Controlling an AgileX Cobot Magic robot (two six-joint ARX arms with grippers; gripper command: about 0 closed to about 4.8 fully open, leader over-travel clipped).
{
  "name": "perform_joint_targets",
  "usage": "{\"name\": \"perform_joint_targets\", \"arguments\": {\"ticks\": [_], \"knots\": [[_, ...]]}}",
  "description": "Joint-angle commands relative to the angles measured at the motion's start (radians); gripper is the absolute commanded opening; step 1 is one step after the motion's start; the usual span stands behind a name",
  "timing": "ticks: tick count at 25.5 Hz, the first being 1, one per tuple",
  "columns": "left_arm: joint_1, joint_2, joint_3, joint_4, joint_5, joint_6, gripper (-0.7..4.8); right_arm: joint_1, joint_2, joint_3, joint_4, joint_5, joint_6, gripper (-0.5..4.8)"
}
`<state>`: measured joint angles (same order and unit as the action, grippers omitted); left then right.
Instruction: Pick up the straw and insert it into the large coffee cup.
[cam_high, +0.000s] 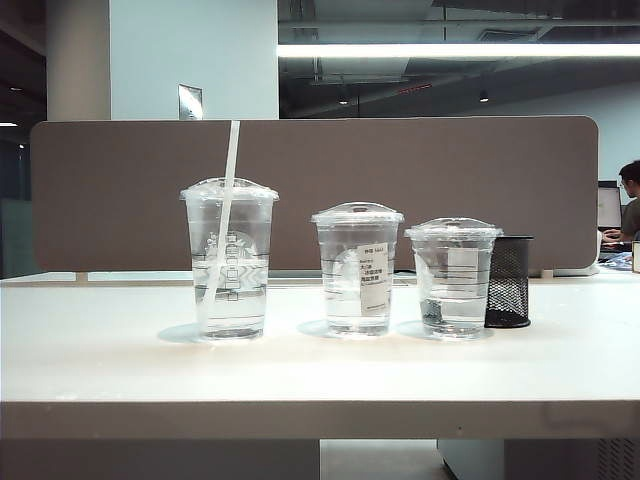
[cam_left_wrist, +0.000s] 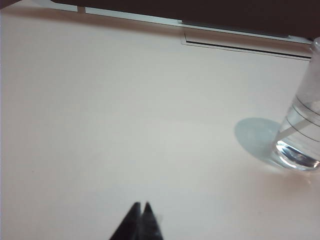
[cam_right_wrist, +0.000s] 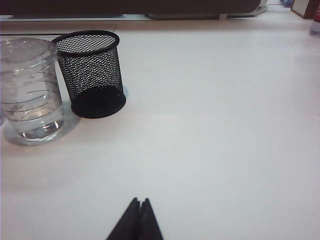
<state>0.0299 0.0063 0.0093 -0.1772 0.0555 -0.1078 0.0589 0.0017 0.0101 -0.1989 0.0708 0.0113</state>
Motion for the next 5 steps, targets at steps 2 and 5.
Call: {"name": "perform_joint_targets", "arguments": {"ticks": [2,5], "knots": [[-0.001,0.001,0.000,-0.005,-0.003,0.003,-0.04,0.000,-0.001,0.003,0.001,0.002,0.003,0.03],[-0.001,0.001,0.000,-0.004,-0.003,0.003,-0.04,0.000,-0.001,0.003,0.001,0.002,0.003,0.03]]}}
